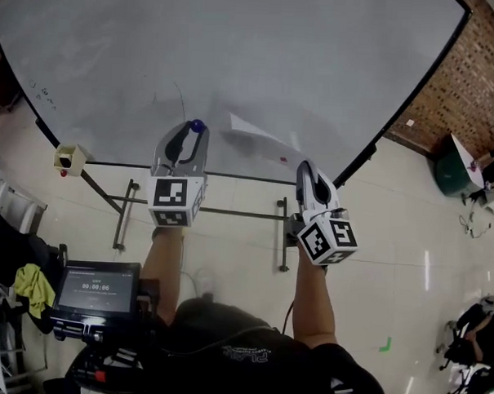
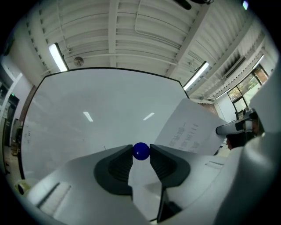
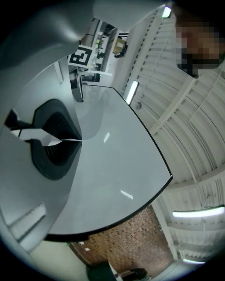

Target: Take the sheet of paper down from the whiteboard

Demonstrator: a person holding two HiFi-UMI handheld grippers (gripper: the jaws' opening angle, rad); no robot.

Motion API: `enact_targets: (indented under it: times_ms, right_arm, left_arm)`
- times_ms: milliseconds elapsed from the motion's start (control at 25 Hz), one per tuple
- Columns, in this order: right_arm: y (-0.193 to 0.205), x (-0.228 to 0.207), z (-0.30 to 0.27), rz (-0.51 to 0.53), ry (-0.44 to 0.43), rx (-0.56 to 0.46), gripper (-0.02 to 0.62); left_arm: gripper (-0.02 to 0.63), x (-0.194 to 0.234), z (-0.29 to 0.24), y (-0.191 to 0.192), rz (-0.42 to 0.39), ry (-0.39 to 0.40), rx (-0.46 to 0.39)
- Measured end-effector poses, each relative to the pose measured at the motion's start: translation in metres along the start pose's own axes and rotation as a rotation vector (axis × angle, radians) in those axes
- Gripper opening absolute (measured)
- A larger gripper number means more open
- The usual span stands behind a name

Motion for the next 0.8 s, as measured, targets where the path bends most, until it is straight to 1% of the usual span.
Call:
enact_targets:
  times_ms: [160, 240, 320, 400, 480, 600, 720, 800]
  right_arm:
    - [0.029, 0.000, 0.048, 0.092, 0.029, 0.090, 0.014]
    - [0.042, 0.001, 0.070, 0.110, 0.031, 0.123, 0.014]
    - [0.053, 0.002, 0.090, 0.123, 0.032, 0.149, 0.014]
    - [0.060, 0.000, 0.108, 0.161, 0.038, 0.171, 0.014]
    - [0.066, -0.002, 0.123, 0.187, 0.037, 0.189, 0.014]
    - [0.074, 0.006, 0.141, 0.195, 0.023, 0.202, 0.014]
    - [0.078, 0.021, 0.150, 0.234, 0.012, 0.203, 0.014]
    - [0.078, 0.029, 0.154, 0.249, 0.004, 0.194, 0.014]
  left_arm:
    - [0.123, -0.042, 0.051, 0.036, 0.030, -0.005, 0.087]
    - [0.123, -0.056, 0.075, 0.047, 0.037, -0.005, 0.116]
    - [0.123, -0.062, 0.096, 0.056, 0.044, -0.002, 0.143]
    - [0.123, -0.063, 0.115, 0.062, 0.048, -0.012, 0.165]
    - [0.123, -0.064, 0.133, 0.068, 0.050, -0.027, 0.181]
    - [0.123, -0.073, 0.153, 0.077, 0.056, -0.038, 0.191]
    - [0.123, -0.089, 0.165, 0.085, 0.068, -0.012, 0.209]
    - [0.123, -0.096, 0.169, 0.083, 0.082, 0.006, 0.205]
Point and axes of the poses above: the fingertips, and each gripper's own axes: z backward along the fingers, x to its left, y out of its underside, the point moved 3 cm from there along z, backward along the fingers, and after that the axes turned 2 degrees about -y, right-handed, at the moved point
